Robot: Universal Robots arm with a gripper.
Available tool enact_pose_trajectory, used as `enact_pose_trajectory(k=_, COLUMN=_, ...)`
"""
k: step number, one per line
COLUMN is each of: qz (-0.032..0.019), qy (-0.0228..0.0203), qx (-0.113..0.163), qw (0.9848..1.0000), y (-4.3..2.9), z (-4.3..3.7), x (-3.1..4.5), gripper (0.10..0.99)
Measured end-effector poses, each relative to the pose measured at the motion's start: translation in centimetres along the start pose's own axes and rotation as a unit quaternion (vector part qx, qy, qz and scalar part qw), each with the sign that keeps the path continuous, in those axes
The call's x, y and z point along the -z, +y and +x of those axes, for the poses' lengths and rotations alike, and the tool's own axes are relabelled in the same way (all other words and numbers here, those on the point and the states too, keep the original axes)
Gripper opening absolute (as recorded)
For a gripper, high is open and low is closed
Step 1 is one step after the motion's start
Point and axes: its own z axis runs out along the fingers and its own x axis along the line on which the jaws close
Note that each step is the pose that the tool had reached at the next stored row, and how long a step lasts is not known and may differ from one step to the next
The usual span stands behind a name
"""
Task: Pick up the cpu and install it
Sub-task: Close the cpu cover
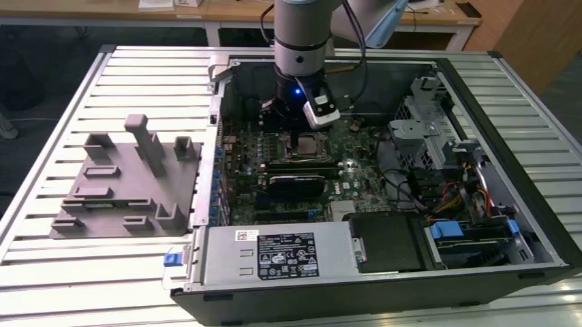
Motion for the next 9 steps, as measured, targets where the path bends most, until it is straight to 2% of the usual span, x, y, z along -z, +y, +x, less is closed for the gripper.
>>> enact_pose_trajectory(k=9, qz=-0.0025, qy=0.0003, qx=0.004, qw=1.0000, y=-0.13, z=0.44, x=-0.50, gripper=0.106)
